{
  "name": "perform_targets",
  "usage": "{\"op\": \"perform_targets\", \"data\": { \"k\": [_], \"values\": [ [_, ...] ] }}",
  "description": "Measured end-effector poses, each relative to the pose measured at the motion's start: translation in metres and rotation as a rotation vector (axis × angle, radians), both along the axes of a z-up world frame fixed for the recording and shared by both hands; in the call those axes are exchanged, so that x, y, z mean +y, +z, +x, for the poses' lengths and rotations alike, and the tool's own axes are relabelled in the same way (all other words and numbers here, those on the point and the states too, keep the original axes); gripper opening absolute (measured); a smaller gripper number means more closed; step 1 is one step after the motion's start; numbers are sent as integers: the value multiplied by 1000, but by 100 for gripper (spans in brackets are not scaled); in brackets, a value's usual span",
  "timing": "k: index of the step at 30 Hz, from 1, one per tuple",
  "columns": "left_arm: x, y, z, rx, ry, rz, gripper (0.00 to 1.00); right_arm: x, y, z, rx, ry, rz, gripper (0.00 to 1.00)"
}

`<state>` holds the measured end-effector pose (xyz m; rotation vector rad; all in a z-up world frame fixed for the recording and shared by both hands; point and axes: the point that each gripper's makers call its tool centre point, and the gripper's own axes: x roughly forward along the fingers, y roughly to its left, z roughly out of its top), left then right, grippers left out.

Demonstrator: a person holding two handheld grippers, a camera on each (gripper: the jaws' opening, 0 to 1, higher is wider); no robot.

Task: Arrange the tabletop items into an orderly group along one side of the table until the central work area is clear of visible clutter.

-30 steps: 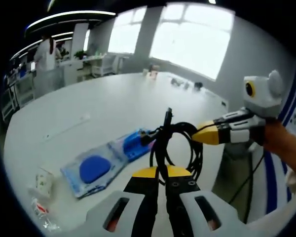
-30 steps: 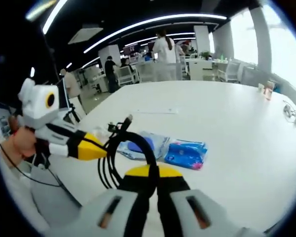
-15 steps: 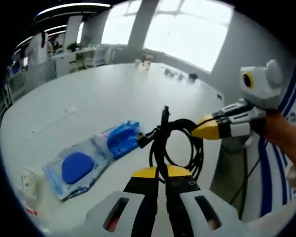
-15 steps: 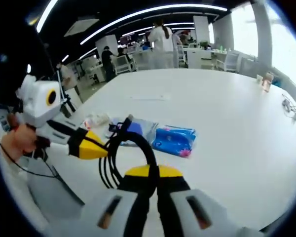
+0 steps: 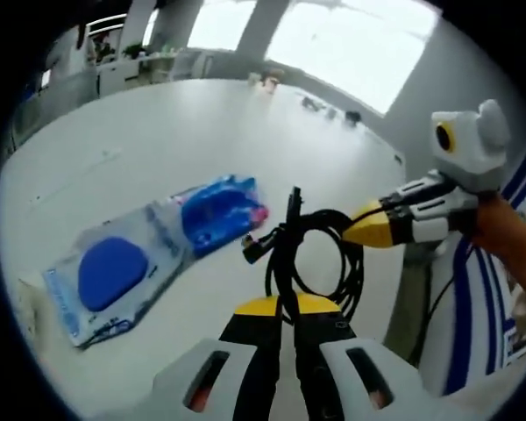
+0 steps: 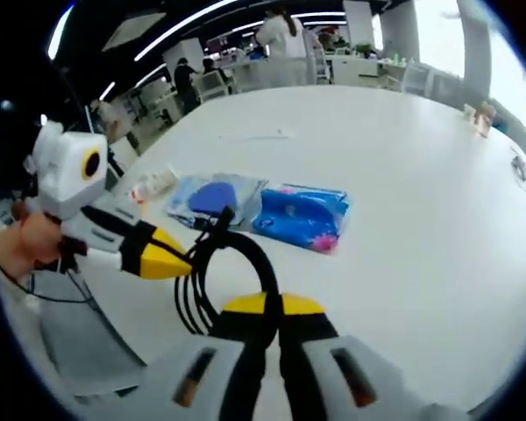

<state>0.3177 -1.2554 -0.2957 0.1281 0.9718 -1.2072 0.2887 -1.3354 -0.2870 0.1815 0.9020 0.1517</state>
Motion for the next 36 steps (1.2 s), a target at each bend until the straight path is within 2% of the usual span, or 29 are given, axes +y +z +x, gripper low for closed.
{"op": "perform_targets", "data": {
  "k": [6, 16, 25, 36],
  "values": [
    [0, -26, 11, 58, 15, 36, 0, 0, -28, 8, 55, 6, 13, 0],
    [2, -51, 20, 121, 39, 81, 0, 1, -55, 19, 108, 14, 29, 0],
    [2, -63, 23, 165, 60, 106, 0, 0, -69, 23, 129, 12, 23, 0],
    [-1, -67, 25, 179, 74, 108, 0, -1, -78, 24, 134, 27, 3, 2]
  ]
}}
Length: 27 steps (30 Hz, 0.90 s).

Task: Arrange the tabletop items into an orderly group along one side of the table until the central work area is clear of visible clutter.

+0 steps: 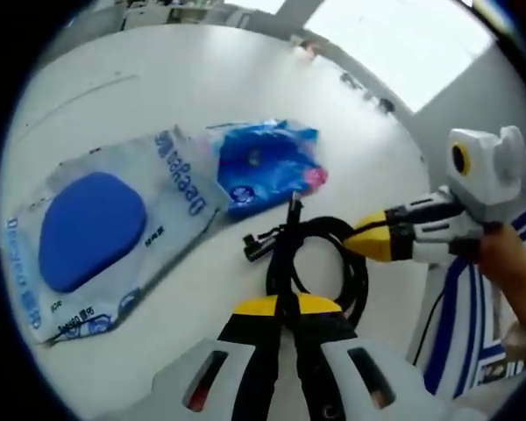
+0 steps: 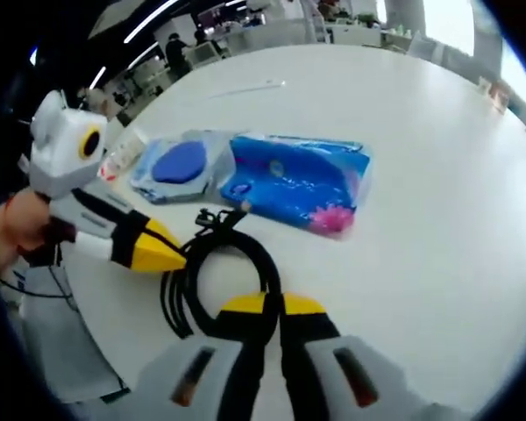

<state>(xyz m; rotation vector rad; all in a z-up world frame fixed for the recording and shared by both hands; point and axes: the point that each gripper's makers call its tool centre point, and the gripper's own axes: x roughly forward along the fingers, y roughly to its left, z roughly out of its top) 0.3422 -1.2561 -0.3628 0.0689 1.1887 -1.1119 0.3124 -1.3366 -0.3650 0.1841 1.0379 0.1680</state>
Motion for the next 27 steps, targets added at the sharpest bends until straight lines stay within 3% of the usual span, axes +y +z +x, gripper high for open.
{"op": "perform_targets", "data": {
  "k": [6, 27],
  "values": [
    [-1, -1, 1, -3, 4, -1, 0, 0, -2, 1, -29, 30, -26, 3],
    [-2, -1, 4, -32, 4, -26, 2, 3, -5, 1, -35, 48, -43, 11]
  ]
}}
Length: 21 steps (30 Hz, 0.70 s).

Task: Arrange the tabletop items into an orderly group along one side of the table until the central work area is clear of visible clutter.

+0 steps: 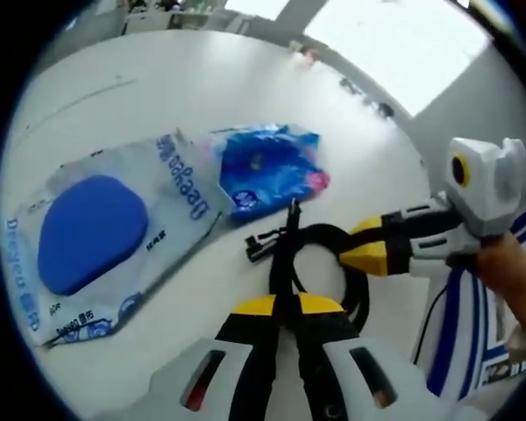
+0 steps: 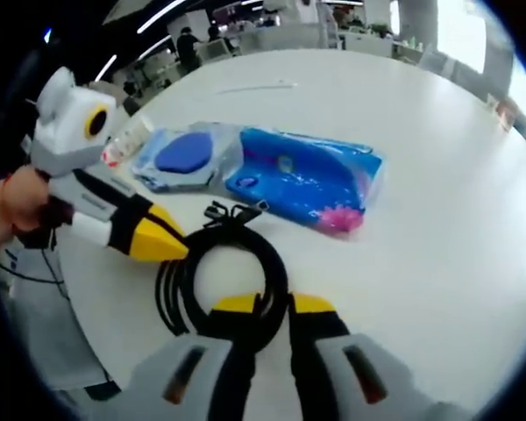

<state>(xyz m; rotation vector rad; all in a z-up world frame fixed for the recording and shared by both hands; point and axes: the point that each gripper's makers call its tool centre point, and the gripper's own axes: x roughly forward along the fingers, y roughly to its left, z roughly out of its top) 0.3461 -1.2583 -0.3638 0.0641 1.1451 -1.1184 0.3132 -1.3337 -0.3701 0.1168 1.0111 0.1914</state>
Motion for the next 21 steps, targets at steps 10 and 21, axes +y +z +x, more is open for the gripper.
{"op": "perform_targets", "data": {
  "k": [10, 21],
  "values": [
    [0, 3, 2, -31, -13, -15, 6, 0, 1, 1, -11, -4, 3, 12],
    [2, 6, 7, -60, -21, -21, 19, 1, 1, 1, -20, -7, 9, 13]
  ]
}}
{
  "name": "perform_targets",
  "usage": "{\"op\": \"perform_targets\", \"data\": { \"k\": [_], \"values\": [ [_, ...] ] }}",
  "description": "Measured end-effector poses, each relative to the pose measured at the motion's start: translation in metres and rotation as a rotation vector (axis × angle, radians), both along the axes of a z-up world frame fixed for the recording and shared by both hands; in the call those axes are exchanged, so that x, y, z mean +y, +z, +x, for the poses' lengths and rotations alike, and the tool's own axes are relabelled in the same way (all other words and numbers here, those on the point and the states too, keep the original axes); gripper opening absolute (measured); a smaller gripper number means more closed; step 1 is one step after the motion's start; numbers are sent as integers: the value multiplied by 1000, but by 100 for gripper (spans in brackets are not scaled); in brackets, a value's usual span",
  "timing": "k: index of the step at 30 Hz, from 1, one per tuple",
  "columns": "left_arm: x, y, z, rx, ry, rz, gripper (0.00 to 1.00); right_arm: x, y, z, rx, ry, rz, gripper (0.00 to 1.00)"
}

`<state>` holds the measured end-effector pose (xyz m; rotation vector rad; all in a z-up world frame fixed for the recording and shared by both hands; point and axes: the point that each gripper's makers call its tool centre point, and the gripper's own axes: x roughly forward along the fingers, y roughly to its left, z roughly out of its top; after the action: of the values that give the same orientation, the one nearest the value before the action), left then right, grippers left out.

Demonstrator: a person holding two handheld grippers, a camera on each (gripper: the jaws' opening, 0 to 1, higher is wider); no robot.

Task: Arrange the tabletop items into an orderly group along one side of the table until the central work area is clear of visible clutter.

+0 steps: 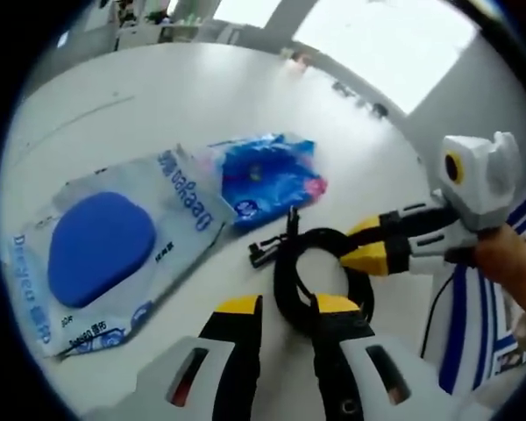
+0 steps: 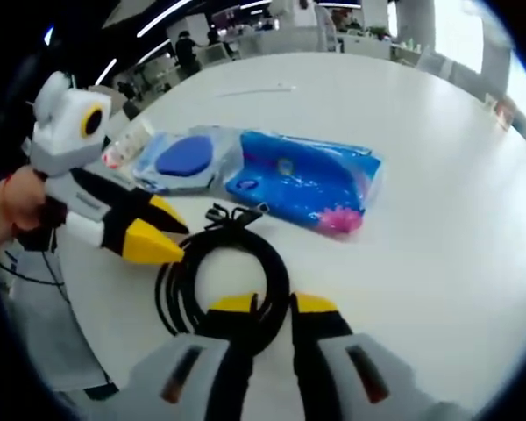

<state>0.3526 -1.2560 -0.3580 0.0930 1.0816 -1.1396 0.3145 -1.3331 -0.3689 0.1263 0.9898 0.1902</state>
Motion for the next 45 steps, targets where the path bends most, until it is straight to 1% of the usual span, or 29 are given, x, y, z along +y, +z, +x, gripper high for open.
{"op": "perform_targets", "data": {
  "k": [4, 8, 10, 12, 16, 23, 25, 26, 28, 31, 32, 33, 35, 37, 38, 40, 43, 45],
  "values": [
    [-1, 3, -1, -5, -8, -14, 25, 1, 0, 0, -4, 3, 5, 15],
    [1, 4, -1, -8, -12, -15, 27, 2, 1, 0, -13, 9, 1, 18],
    [2, 5, -1, -8, -15, -17, 31, 1, 1, 0, -12, 5, -1, 20],
    [3, 7, -1, -13, -15, -24, 38, 1, 1, 0, -14, 8, -4, 22],
    [3, 10, -2, -20, -24, -39, 41, 1, 2, -2, -14, 11, -4, 23],
    [7, 15, -1, -39, -24, -60, 50, 1, 6, -4, -35, 1, 1, 25],
    [8, 17, -1, -45, -31, -67, 53, 0, 9, -3, -52, -6, 0, 27],
    [8, 20, 0, -57, -29, -85, 55, 0, 11, -2, -62, -11, 7, 27],
    [9, 20, -1, -56, -42, -82, 57, 0, 13, -2, -66, -20, 16, 27],
    [12, 22, -2, -64, -46, -87, 61, 0, 17, -1, -88, -27, 24, 30],
    [12, 24, -3, -62, -48, -91, 63, 1, 20, 0, -104, -27, 32, 32],
    [12, 25, -3, -60, -49, -94, 67, 3, 23, 3, -127, -31, 44, 35],
    [12, 29, -2, -84, -53, -112, 72, 5, 27, 2, -138, -29, 58, 37],
    [14, 33, -2, -78, -53, -119, 72, 6, 32, 4, -162, -28, 57, 39],
    [14, 35, -1, -80, -46, -131, 74, 7, 33, 4, -169, -28, 56, 40],
    [17, 38, 0, -84, -40, -133, 76, 9, 39, 6, -187, -29, 64, 43],
    [21, 45, 2, -87, -29, -149, 80, 11, 49, 9, -228, -28, 64, 50],
    [24, 51, 3, -95, -25, -161, 82, 14, 53, 9, -231, -23, 74, 53]
  ]
}}
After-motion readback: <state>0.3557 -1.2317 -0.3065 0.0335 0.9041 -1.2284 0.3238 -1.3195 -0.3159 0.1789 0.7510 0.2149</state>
